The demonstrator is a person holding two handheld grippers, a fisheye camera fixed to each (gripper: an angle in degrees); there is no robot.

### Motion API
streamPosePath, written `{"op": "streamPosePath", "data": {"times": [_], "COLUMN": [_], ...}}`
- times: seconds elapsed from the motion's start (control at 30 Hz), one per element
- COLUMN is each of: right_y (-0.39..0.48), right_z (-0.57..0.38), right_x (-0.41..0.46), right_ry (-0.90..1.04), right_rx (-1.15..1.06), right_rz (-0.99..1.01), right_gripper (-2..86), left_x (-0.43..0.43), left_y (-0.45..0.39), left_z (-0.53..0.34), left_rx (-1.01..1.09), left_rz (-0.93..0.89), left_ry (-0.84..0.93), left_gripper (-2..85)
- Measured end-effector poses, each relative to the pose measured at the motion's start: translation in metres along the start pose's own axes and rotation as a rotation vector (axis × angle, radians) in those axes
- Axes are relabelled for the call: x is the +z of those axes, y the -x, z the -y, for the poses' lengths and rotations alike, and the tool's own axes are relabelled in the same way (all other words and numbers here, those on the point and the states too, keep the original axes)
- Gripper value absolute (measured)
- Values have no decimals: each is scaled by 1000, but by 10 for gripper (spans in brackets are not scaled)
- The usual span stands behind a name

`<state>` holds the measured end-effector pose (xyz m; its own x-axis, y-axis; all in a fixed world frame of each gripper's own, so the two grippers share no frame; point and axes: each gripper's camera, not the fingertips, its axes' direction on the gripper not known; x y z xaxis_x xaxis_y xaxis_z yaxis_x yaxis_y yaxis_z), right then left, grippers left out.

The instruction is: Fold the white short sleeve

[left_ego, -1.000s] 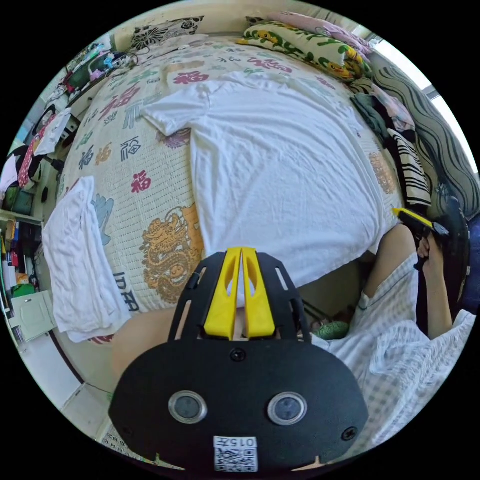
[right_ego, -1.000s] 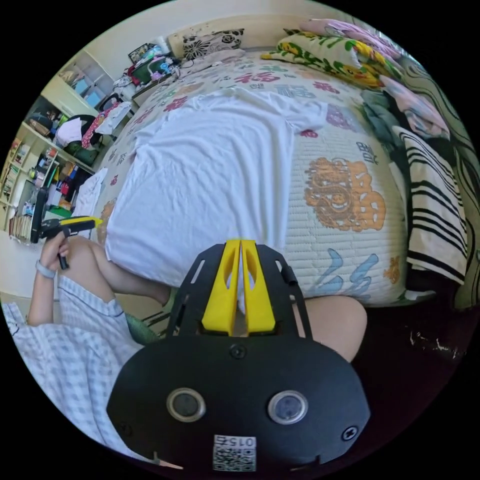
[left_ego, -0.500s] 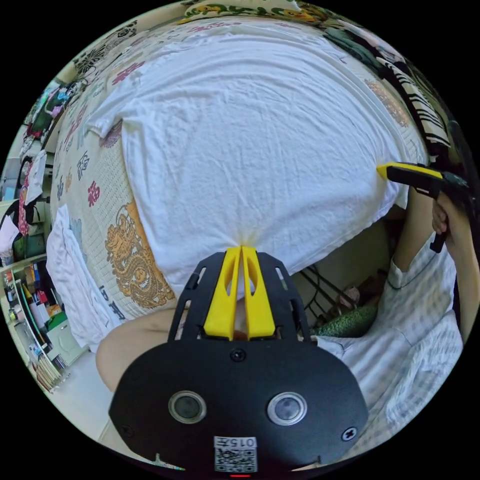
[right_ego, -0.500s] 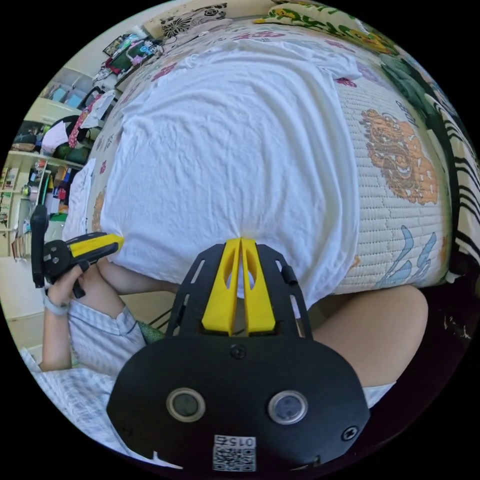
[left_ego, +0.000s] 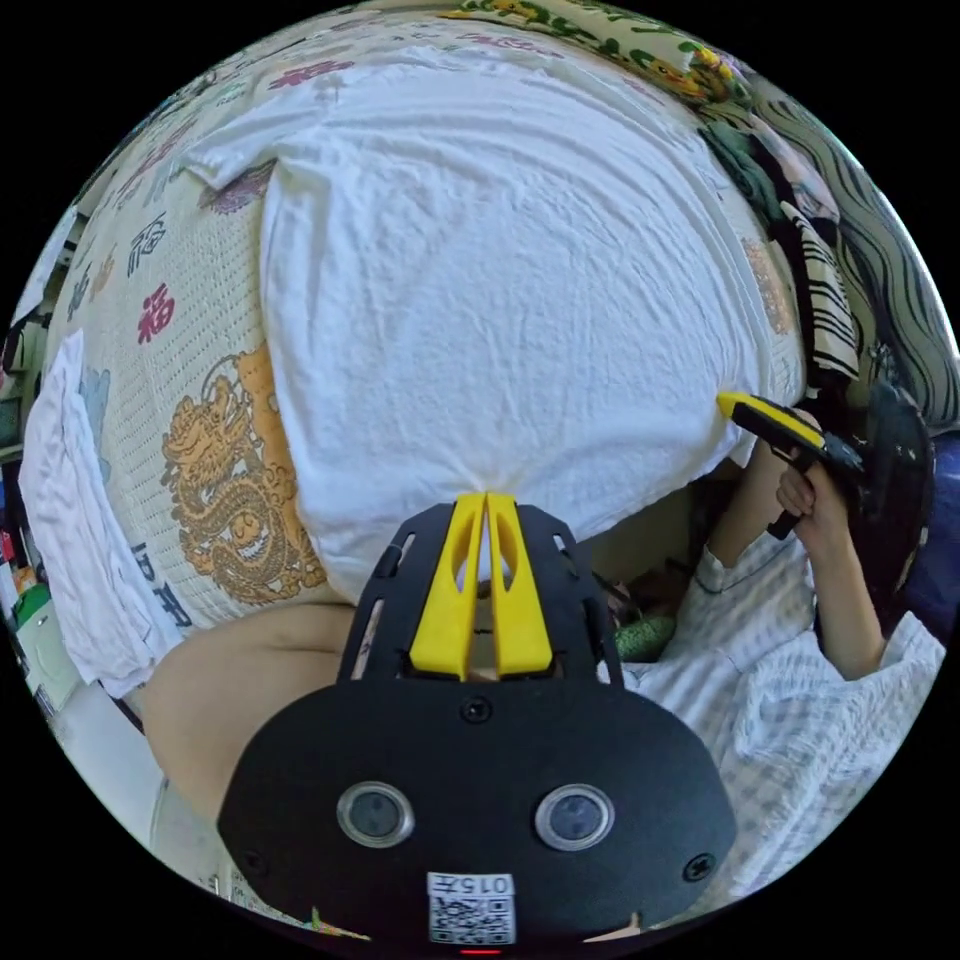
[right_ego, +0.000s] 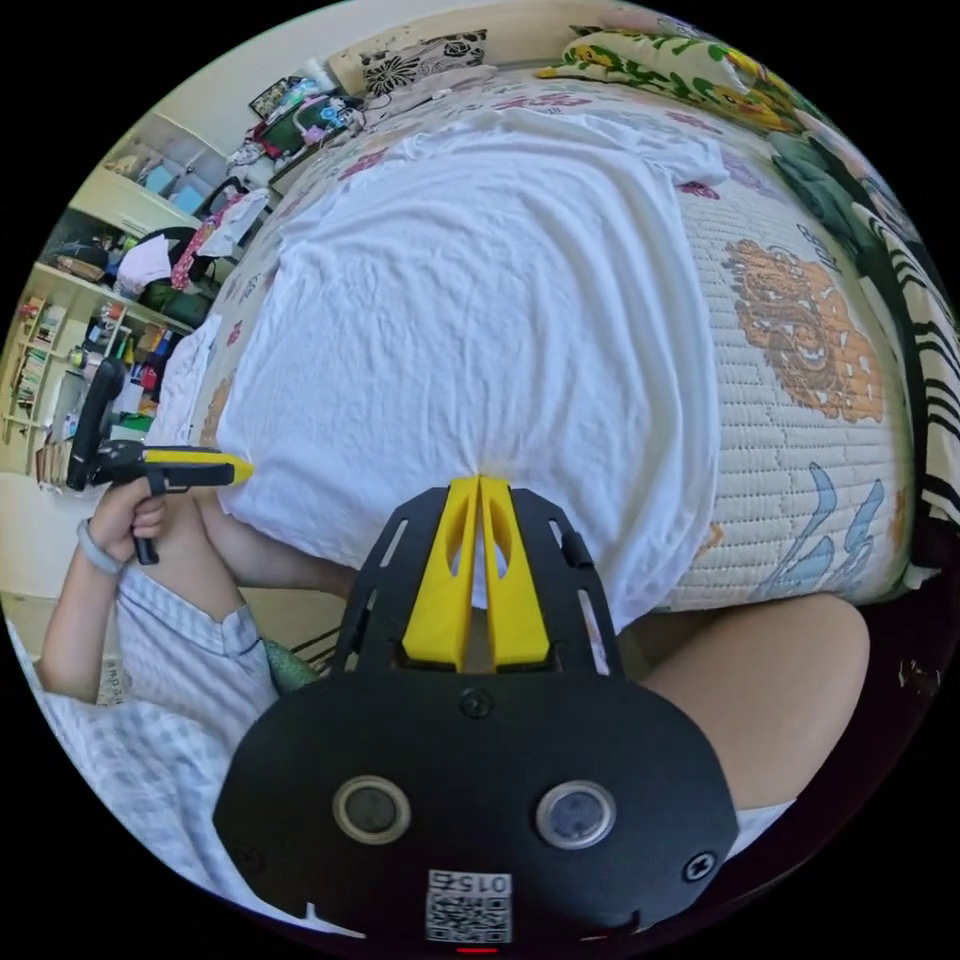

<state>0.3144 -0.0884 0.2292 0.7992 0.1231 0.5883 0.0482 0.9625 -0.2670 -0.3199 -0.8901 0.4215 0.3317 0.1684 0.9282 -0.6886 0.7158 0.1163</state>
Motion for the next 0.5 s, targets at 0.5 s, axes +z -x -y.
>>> {"op": "streamPosePath", "data": {"times": [0.5], "right_y": [-194], "right_z": [76], "right_x": [-109], "right_ry": [-503], "right_rx": [377], "right_rz": [119], "right_gripper": [59], "left_x": [-147], "left_y": [-160], "left_z": [275], "left_rx": [521], "left_rz": [-124], "left_ry": [-476], "left_gripper": [11]}}
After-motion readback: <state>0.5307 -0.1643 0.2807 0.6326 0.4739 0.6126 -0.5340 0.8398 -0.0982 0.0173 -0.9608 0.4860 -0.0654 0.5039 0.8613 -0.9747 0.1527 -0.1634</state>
